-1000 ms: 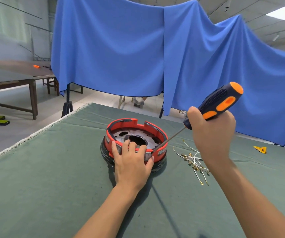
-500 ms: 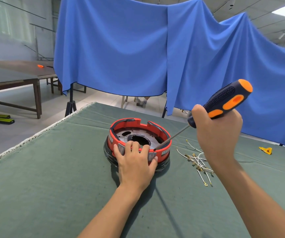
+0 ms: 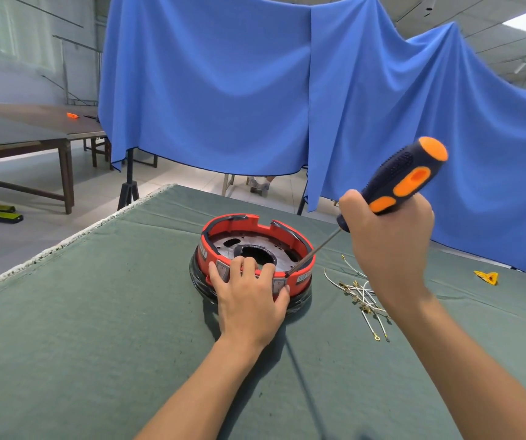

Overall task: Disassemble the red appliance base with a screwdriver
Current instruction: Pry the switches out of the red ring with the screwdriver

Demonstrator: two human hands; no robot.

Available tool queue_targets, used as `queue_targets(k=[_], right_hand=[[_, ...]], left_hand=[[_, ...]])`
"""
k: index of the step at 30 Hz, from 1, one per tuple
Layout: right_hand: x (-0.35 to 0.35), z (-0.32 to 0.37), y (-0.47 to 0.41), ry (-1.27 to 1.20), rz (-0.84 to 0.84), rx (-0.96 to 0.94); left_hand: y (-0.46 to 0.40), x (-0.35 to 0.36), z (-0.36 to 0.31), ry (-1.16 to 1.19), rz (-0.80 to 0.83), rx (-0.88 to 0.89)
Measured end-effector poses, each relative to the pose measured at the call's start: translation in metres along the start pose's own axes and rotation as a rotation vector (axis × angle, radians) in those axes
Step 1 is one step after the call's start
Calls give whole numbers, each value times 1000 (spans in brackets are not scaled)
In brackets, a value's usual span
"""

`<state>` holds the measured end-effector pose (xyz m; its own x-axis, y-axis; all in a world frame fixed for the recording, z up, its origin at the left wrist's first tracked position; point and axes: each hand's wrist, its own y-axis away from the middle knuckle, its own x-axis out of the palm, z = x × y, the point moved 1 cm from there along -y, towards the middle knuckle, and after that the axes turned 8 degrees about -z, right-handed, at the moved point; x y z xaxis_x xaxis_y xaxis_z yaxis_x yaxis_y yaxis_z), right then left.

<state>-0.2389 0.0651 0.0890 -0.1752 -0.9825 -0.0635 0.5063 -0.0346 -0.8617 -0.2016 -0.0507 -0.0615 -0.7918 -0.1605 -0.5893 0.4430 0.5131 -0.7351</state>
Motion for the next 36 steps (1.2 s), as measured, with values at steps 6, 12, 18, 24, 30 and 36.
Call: queue_targets(k=[6, 12, 18, 24, 30, 36], right_hand=[[28, 9, -23, 89, 135, 28], [59, -2, -45, 242, 213, 112], [77, -18, -60, 285, 264, 239], [62, -10, -56, 177, 319, 237], [39, 8, -40, -8, 167, 146], [27, 7, -20, -131, 77, 157]], left_hand=[[0, 0, 0, 3, 35, -12], [0, -1, 1, 24, 59, -15], [1, -1, 3, 42, 38, -4], [0, 0, 5, 70, 26, -4], [-2, 0, 6, 104, 61, -30], [-1, -1, 8, 86, 101, -24]])
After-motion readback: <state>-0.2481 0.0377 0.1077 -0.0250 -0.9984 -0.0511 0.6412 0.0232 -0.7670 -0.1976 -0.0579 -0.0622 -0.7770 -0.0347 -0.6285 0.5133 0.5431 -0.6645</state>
